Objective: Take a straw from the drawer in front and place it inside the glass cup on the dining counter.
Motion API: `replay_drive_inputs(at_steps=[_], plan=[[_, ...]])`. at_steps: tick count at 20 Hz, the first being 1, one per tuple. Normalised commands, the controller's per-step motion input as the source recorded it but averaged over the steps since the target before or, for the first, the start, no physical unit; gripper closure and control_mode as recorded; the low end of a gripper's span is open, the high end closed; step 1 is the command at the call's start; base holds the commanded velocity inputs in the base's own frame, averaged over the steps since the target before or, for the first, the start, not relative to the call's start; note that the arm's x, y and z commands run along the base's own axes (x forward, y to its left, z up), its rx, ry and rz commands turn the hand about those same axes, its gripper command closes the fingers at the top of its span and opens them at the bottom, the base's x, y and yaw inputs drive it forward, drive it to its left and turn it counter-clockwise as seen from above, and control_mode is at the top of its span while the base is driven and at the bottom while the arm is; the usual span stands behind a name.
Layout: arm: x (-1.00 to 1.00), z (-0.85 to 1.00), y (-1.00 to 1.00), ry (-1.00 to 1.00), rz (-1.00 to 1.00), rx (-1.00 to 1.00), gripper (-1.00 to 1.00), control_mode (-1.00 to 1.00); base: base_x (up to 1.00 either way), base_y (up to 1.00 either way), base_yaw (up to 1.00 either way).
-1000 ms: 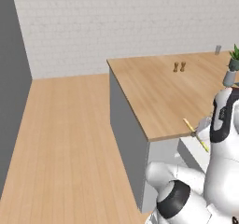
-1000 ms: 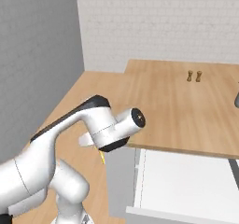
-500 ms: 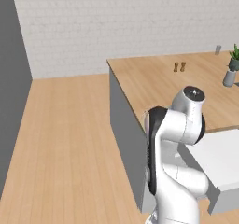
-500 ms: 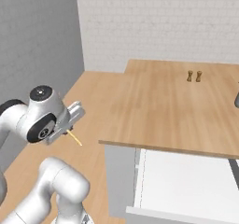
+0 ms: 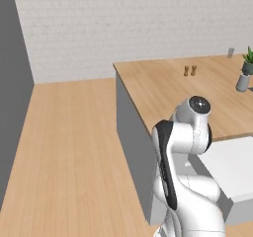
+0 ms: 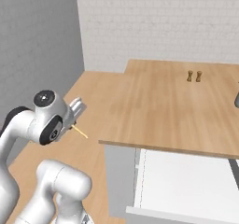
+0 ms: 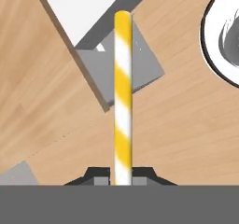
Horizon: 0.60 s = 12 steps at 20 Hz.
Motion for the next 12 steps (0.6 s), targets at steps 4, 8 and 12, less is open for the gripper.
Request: replay_drive_inputs(at_steps=[4,8,12], plan=[[-0.11,-0.25,0.00,-0.19,0.10,0.00,1.00,-1.00,0.00,0.00,0.00],[-0.29,-0.03,0.16,-0.26,0.04,0.00,1.00,-1.00,0.00,0.00,0.00],[-0.31,0.00,0.29,-0.21,0.01,-0.02,1.00,1.00,-0.12,0.15,0.00]])
